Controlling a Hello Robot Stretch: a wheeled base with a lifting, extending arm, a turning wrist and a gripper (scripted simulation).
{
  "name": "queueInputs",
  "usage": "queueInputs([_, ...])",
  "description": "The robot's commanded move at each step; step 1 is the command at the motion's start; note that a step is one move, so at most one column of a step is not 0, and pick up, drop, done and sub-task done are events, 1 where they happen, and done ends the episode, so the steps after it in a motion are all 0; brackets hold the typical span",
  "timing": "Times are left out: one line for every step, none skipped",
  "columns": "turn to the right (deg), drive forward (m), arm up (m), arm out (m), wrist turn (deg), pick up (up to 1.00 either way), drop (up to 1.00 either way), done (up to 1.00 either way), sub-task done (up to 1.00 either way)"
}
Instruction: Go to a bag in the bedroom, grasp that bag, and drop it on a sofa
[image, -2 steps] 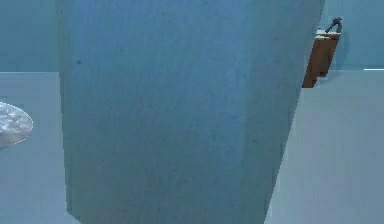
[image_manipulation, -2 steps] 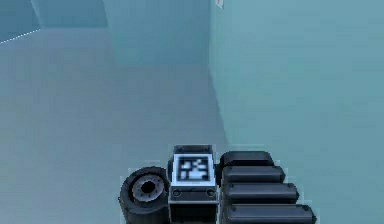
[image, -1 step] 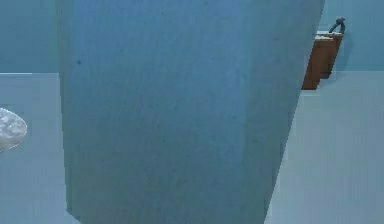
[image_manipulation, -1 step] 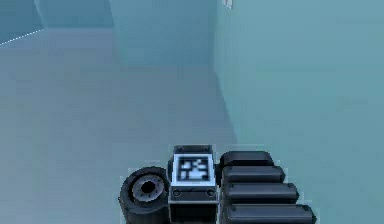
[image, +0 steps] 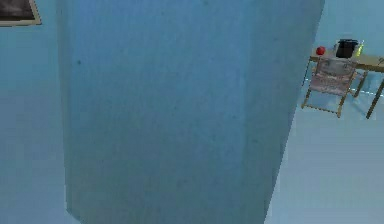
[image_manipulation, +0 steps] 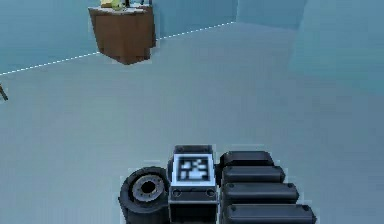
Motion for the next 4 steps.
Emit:
queueInputs([-12.0,0.0,0.0,0.0,0.0,0.0,0.0,0.0,0.0])
queueInputs([0.0,0.35,0.0,0.0,0.0,0.0,0.0,0.0,0.0])
queueInputs([-45.0,0.0,0.0,0.0,0.0,0.0,0.0,0.0,0.0])
queueInputs([-45.0,0.0,0.0,0.0,0.0,0.0,0.0,0.0,0.0])
